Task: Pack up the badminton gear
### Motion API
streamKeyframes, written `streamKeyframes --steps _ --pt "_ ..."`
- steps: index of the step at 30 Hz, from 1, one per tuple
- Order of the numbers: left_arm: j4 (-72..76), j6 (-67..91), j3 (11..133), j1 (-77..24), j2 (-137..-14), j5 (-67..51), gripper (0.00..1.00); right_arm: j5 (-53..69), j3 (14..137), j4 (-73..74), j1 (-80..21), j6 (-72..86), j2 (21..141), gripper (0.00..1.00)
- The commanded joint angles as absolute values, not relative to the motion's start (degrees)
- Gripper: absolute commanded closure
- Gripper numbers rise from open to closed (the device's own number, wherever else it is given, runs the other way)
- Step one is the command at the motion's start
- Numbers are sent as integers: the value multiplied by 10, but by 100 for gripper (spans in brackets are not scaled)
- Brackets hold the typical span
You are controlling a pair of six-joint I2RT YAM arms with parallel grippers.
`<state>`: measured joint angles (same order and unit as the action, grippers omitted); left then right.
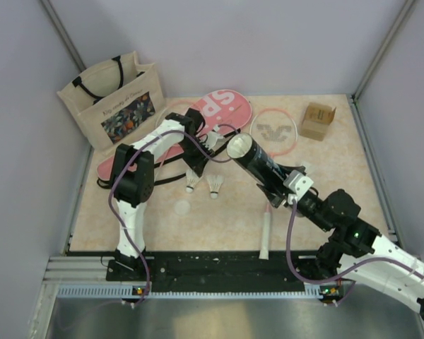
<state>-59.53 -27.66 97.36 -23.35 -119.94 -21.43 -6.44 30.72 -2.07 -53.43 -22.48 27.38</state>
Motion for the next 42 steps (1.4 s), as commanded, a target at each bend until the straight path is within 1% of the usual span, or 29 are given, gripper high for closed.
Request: streamKeyframes --steps 1,7,12,19,24,25,30,34,35,37,39,42 --pt "-616 -287 983 -234 -1188 -208 68 -72 312 -58 -531 -229 275 74" --pt "-635 -261 1005 -234 -1166 -225 100 -70 308 -62 -530 -222 282 74" --pt "-659 -216 1036 -234 -1130 -243 100 -63 323 -56 -530 -209 293 74" --pt "-586 -106 1047 -229 -1019 -247 100 -46 324 -28 -530 -195 307 74" --pt "-468 50 1028 -221 -926 -177 100 -29 319 -26 -530 -190 303 74" --pt "-436 74 1011 -221 -912 -173 100 -25 323 -22 -531 -190 306 74" --pt "-259 177 913 -221 -762 -156 100 -25 350 -2 -530 -174 335 74" --pt "-95 234 802 -221 -652 -190 100 -8 366 -1 -532 -154 371 73" --pt "-59 239 789 -220 -635 -207 100 -5 370 -1 -531 -151 380 73" --pt "-42 244 777 -221 -609 -243 100 -8 376 -4 -532 -146 397 73" --pt "-36 243 766 -221 -592 -305 100 -8 381 -18 -531 -141 410 73" --pt "-36 249 743 -221 -571 -343 100 -6 387 -43 -531 -136 430 73"
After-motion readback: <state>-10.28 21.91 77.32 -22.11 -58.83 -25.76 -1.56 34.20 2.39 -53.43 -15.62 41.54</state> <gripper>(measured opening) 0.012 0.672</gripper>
